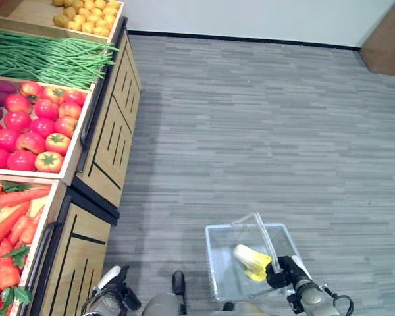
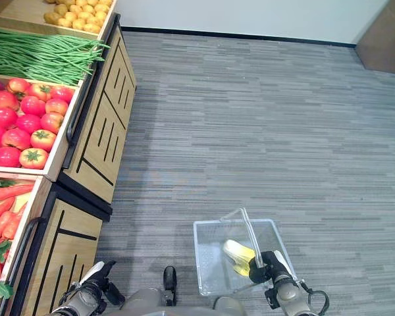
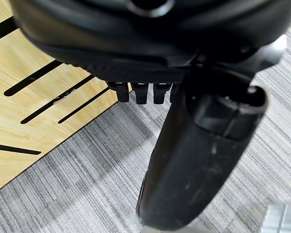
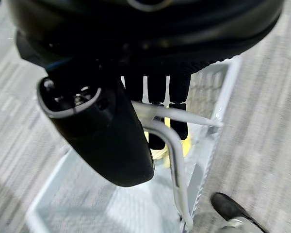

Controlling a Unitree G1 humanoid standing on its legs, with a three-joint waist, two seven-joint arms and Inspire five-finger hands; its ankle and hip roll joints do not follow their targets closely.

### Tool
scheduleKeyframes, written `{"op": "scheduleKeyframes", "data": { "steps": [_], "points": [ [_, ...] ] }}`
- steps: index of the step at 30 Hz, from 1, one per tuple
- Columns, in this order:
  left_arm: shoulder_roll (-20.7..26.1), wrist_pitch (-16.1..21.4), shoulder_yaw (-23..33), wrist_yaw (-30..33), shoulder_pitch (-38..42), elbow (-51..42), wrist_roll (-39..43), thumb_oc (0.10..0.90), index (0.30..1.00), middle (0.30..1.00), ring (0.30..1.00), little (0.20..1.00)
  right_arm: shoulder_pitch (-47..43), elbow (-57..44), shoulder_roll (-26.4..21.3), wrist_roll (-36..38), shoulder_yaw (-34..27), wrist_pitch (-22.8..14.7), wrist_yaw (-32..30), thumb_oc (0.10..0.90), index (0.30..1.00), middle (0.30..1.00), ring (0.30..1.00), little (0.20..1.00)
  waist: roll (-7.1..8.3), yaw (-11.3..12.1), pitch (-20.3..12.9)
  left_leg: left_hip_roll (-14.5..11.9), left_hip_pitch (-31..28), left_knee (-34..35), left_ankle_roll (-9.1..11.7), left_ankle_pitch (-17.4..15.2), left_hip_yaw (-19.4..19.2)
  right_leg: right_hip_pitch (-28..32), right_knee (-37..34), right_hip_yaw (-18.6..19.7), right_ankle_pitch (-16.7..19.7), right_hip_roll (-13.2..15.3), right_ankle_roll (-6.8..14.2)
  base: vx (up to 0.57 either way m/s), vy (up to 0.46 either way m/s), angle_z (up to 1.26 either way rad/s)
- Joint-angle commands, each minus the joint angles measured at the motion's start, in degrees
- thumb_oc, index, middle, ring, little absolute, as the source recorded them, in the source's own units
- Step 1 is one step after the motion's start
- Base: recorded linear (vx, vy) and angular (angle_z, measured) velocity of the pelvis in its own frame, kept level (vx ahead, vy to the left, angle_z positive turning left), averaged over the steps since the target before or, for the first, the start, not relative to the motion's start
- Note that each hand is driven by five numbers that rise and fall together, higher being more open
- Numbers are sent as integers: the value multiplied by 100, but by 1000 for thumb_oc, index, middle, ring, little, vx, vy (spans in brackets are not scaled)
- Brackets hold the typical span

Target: Get the vegetables into the basket

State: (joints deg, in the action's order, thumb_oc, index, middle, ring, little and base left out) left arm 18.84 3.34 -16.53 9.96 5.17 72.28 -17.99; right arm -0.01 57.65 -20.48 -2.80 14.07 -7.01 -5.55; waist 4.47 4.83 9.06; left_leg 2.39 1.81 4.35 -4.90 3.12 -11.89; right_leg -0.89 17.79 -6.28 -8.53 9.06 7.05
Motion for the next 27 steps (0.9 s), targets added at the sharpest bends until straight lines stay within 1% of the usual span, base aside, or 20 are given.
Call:
{"op": "scheduleKeyframes", "data": {
  "steps": [1, 4, 5, 7, 9, 11, 12, 13, 15, 16, 17, 18, 19, 20, 24, 25, 26, 27],
  "points": [
    [30, 20, 108, 67, -183, 39, -37, 900, 1000, 1000, 1000, 1000, -36, -410, -376, -83, -47, -272, -132, 400, 300, 300, 300, 300, 45, 102, -1, -270, 221, -488, 359, -243, 143, -160, -171, 215, 1586, 257, 386, 89, 118, 9],
    [57, 31, 130, 67, -191, 20, 25, 900, 1000, 1000, 1000, 1000, -61, -461, -377, -83, 0, -284, -125, 400, 300, 300, 300, 300, -30, 43, 37, -248, 44, -399, 344, -260, 309, -490, -174, 342, 1495, 35, 268, 96, 45, 19],
    [55, 31, 130, 66, -192, 20, 26, 900, 1000, 1000, 1000, 1000, -61, -461, -379, -82, 2, -284, -125, 400, 300, 300, 300, 300, -33, 37, 42, -248, 32, -392, 346, -262, 315, -484, -162, 336, 1482, 35, 265, 85, 7, 32],
    [54, 44, 132, 78, -182, 77, 31, 900, 1000, 1000, 1000, 1000, -101, -484, -402, -66, 20, -307, -134, 400, 300, 300, 300, 300, -87, -14, 75, -269, -114, -309, 363, -261, 432, -664, -366, 390, 1309, -129, 195, 110, -14, 30],
    [42, 48, 125, 76, -167, 107, 42, 900, 1000, 1000, 1000, 1000, -149, -469, -423, -46, 28, -327, -159, 400, 300, 300, 300, 300, -82, -74, 109, -259, -246, -247, 389, -285, 520, -831, -719, 416, 1352, -181, 196, 116, -32, 21],
    [40, 48, 126, 76, -166, 109, 42, 900, 1000, 1000, 1000, 1000, -151, -465, -425, -46, 30, -329, -159, 400, 300, 300, 300, 300, -92, -88, 123, -266, -269, -240, 392, -290, 535, -802, -727, 399, 1347, -185, 194, 124, -57, 43],
    [14, 48, 128, 81, -114, 202, 43, 900, 1000, 1000, 1000, 1000, -202, -516, -442, -50, 53, -328, -171, 400, 300, 300, 300, 300, -50, -221, 178, -225, -441, -280, 443, -406, 757, -1025, -1015, 675, 1527, -254, 254, 194, -97, 39],
    [11, 50, 131, 82, -113, 205, 43, 900, 1000, 1000, 1000, 1000, -207, -512, -444, -49, 57, -331, -172, 400, 300, 300, 300, 300, -62, -236, 194, -234, -459, -288, 444, -425, 773, -999, -1010, 657, 1511, -258, 254, 248, -130, 37],
    [-6, 48, 141, 80, -91, 216, 75, 900, 1000, 1000, 1000, 1000, -181, -565, -470, -58, 58, -321, -171, 400, 300, 300, 300, 300, -56, -279, 202, -227, -536, -331, 469, -495, 908, -1056, -991, 750, 1549, -299, 254, 158, -113, 68],
    [-23, 41, 140, 61, -92, 206, 81, 900, 1000, 1000, 1000, 1000, -131, -556, -476, -56, 36, -305, -140, 400, 300, 300, 300, 300, -59, -277, 156, -222, -563, -371, 488, -556, 1014, -954, -1000, 706, 1436, -323, 222, 148, -121, 63],
    [-23, 41, 140, 61, -93, 205, 81, 900, 1000, 1000, 1000, 1000, -129, -556, -477, -56, 36, -305, -139, 400, 300, 300, 300, 300, -61, -286, 158, -223, -565, -373, 489, -558, 1023, -945, -1002, 697, 1433, -321, 221, 196, -179, 26],
    [-38, 42, 145, 57, -125, 211, 91, 900, 1000, 1000, 1000, 1000, -118, -504, -505, -54, 20, -302, -116, 400, 300, 300, 300, 300, -75, -255, 103, -236, -575, -459, 535, -621, 1071, -860, -1006, 590, 1338, -340, 150, 107, -98, 29],
    [-39, 42, 145, 57, -126, 210, 91, 900, 1000, 1000, 1000, 1000, -117, -504, -506, -54, 20, -302, -115, 400, 300, 300, 300, 300, -77, -262, 103, -238, -574, -464, 537, -624, 1079, -855, -1006, 582, 1335, -340, 149, 157, -164, 40],
    [-60, 38, 152, 58, -136, 217, 108, 900, 1000, 1000, 1000, 1000, -122, -432, -522, -55, 14, -307, -103, 400, 300, 300, 300, 300, -89, -238, 80, -269, -579, -506, 580, -634, 1101, -815, -999, 496, 1290, -349, 120, 117, -151, 40],
    [-82, 30, 163, 52, -181, 249, 142, 900, 1000, 1000, 1000, 1000, -57, -567, -645, -51, -55, -323, -70, 400, 300, 300, 300, 300, -155, -246, 5, -488, -619, -582, 778, -548, 1238, -697, -946, 168, 1117, -431, -7, 154, -242, 29],
    [-83, 20, 178, 65, -194, 260, 145, 900, 1000, 1000, 1000, 1000, -34, -629, -733, -27, -87, -343, -60, 400, 300, 300, 300, 300, -175, -240, -5, -589, -582, -734, 878, -470, 1253, -622, -990, 66, 1052, -494, -73, 111, -224, 28],
    [-84, 20, 178, 65, -195, 259, 145, 900, 1000, 1000, 1000, 1000, -33, -629, -734, -27, -87, -343, -59, 400, 300, 300, 300, 300, -178, -245, -6, -592, -577, -742, 881, -474, 1258, -620, -993, 60, 1052, -495, -75, 99, -234, 31],
    [-91, 15, 195, 73, -207, 253, 174, 900, 1000, 1000, 1000, 1000, -39, -635, -765, -15, -92, -354, -63, 400, 300, 300, 300, 300, -188, -236, 5, -628, -524, -856, 937, -441, 1261, -564, -1050, 8, 1019, -522, -111, 39, -144, 24]
  ]
}}
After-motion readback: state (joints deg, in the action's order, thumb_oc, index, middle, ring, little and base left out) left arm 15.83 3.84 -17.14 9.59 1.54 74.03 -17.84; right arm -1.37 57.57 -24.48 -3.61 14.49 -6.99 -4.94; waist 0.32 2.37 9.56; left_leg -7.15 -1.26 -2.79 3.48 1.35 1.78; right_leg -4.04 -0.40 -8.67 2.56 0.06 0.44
